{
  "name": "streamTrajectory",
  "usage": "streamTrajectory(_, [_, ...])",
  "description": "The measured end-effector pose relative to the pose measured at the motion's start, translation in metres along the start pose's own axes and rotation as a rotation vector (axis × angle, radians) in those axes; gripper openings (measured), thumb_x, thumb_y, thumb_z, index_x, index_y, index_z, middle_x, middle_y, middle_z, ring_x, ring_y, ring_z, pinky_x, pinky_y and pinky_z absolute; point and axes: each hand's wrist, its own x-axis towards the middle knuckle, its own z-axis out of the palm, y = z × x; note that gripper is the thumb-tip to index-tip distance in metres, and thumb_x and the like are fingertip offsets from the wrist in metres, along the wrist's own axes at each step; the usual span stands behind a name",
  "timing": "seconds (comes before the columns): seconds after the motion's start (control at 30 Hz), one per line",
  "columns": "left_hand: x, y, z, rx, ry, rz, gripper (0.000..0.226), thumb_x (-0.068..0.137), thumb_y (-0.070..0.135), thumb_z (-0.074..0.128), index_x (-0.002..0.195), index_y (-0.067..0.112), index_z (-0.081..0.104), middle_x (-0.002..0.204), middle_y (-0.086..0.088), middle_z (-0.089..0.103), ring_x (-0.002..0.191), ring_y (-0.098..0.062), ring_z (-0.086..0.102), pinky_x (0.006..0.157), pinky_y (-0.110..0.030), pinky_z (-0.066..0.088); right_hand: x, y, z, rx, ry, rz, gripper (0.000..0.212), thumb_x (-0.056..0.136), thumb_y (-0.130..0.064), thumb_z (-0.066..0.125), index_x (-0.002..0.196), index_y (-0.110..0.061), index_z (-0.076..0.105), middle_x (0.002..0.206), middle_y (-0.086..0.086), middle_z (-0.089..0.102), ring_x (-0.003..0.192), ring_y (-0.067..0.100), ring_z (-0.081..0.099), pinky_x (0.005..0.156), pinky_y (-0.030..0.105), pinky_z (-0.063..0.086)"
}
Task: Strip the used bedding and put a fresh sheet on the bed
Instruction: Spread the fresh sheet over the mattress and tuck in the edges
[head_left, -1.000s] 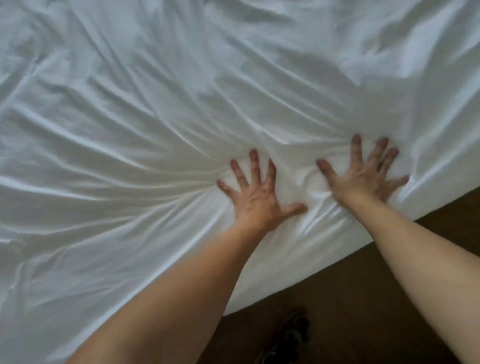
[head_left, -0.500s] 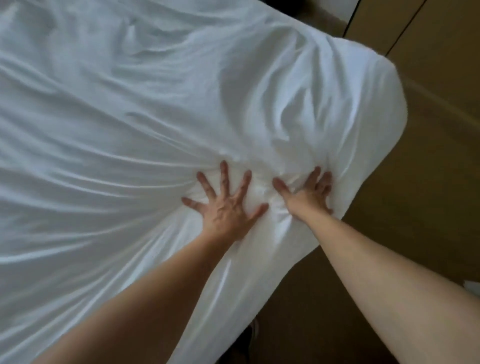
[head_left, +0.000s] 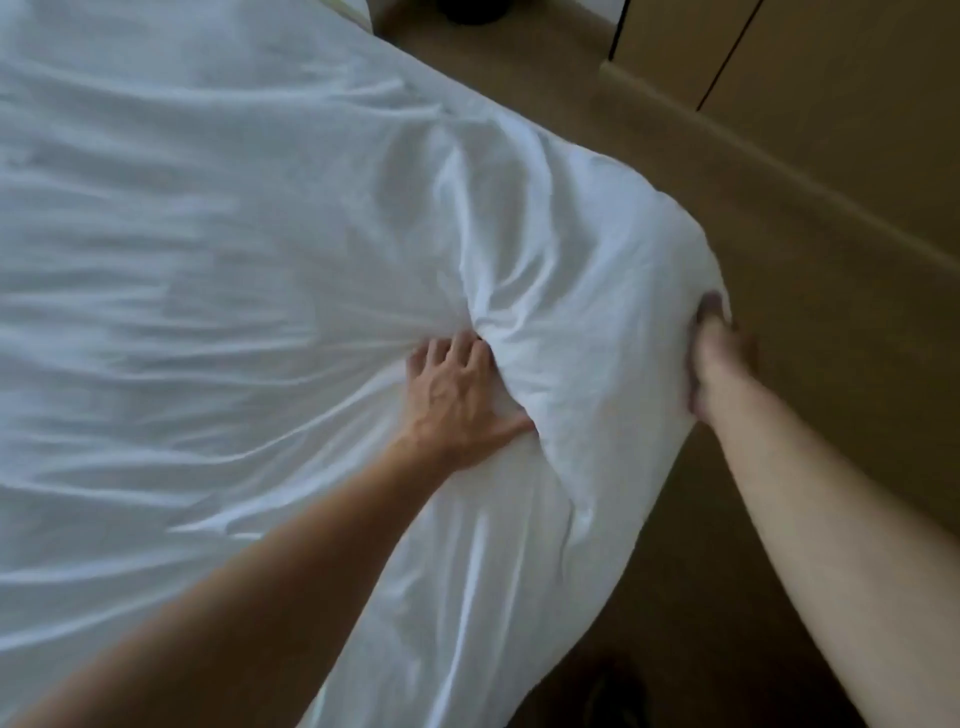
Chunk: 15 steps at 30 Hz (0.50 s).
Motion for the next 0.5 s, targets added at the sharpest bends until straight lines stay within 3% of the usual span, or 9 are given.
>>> streamTrajectory(0.07, [0.020, 0.000, -0.012, -0.249, 0.111, 0.049, 0.071, 0.078, 0.072, 0.041, 0.113, 0.013, 0.058, 0.108, -0.007, 0.056, 0.100, -0.033, 0.053, 0.093, -0.049, 0.043, 0.031, -0.021, 0.001, 0.100, -0.358, 0.333, 0.074, 0.084, -0.079, 0.050, 0.133, -0.025, 0.062, 0.127, 0.005, 0.069, 0.113, 0.028, 0.065, 0.103, 0.048, 0.049])
streamTrajectory(0.13, [0.051, 0.016, -0.022, -0.407, 0.274, 0.052, 0.060, 0.084, 0.061, 0.048, 0.113, 0.010, 0.057, 0.105, -0.010, 0.055, 0.094, -0.032, 0.055, 0.088, -0.048, 0.047, 0.049, -0.027, 0.000, 0.039, -0.494, 0.371, 0.083, 0.074, -0.078, 0.066, 0.135, -0.021, 0.061, 0.127, 0.007, 0.068, 0.115, 0.029, 0.064, 0.105, 0.048, 0.048])
streamTrajectory(0.17, [0.069, 0.029, -0.024, -0.373, 0.302, 0.046, 0.065, 0.083, 0.066, 0.051, 0.120, 0.013, 0.055, 0.111, -0.010, 0.053, 0.098, -0.031, 0.054, 0.092, -0.044, 0.047, 0.051, -0.027, -0.004, -0.005, -0.441, 0.358, 0.090, 0.071, -0.070, 0.075, 0.140, -0.017, 0.055, 0.132, 0.008, 0.065, 0.118, 0.029, 0.062, 0.105, 0.047, 0.048])
streamTrajectory(0.23, [0.098, 0.060, -0.022, -0.299, 0.180, -0.035, 0.084, 0.072, 0.090, 0.047, 0.133, 0.031, 0.046, 0.127, -0.005, 0.047, 0.112, -0.030, 0.050, 0.098, -0.038, 0.041, 0.053, -0.025, -0.014, -0.042, -0.129, 0.178, 0.093, 0.069, -0.049, 0.085, 0.145, -0.015, 0.045, 0.139, 0.009, 0.058, 0.120, 0.031, 0.059, 0.101, 0.039, 0.048])
streamTrajectory(0.3, [0.112, 0.090, -0.011, -0.268, -0.048, -0.194, 0.102, 0.059, 0.103, 0.037, 0.140, 0.042, 0.036, 0.138, -0.001, 0.039, 0.124, -0.032, 0.044, 0.104, -0.044, 0.040, 0.041, -0.027, -0.028, -0.088, 0.207, -0.183, 0.065, 0.073, -0.031, 0.081, 0.131, -0.016, 0.054, 0.124, 0.005, 0.062, 0.110, 0.026, 0.062, 0.087, 0.029, 0.047])
streamTrajectory(0.37, [0.111, 0.111, 0.006, -0.153, -0.147, -0.282, 0.111, 0.062, 0.101, 0.032, 0.152, 0.038, 0.020, 0.149, -0.005, 0.028, 0.133, -0.036, 0.035, 0.110, -0.052, 0.035, 0.007, -0.032, -0.036, -0.108, 0.272, -0.545, 0.041, 0.074, -0.018, 0.076, 0.112, -0.012, 0.060, 0.101, -0.001, 0.065, 0.092, 0.019, 0.061, 0.075, 0.023, 0.044])
streamTrajectory(0.43, [0.106, 0.124, 0.016, -0.053, -0.188, -0.313, 0.107, 0.071, 0.090, 0.028, 0.157, 0.031, 0.004, 0.157, -0.007, 0.014, 0.138, -0.037, 0.026, 0.114, -0.054, 0.028, -0.020, -0.035, -0.043, -0.101, 0.065, -0.691, 0.032, 0.078, -0.023, 0.076, 0.105, -0.014, 0.061, 0.085, -0.016, 0.061, 0.077, 0.007, 0.057, 0.065, 0.013, 0.040])
streamTrajectory(0.5, [0.106, 0.130, 0.017, -0.016, -0.207, -0.371, 0.097, 0.081, 0.073, 0.036, 0.157, 0.029, -0.002, 0.158, -0.007, 0.010, 0.137, -0.037, 0.024, 0.113, -0.053, 0.025, -0.023, -0.041, -0.050, 0.008, -0.398, -0.620, 0.018, 0.088, -0.043, 0.069, 0.093, -0.027, 0.062, 0.073, -0.018, 0.062, 0.070, 0.000, 0.059, 0.061, 0.006, 0.040])
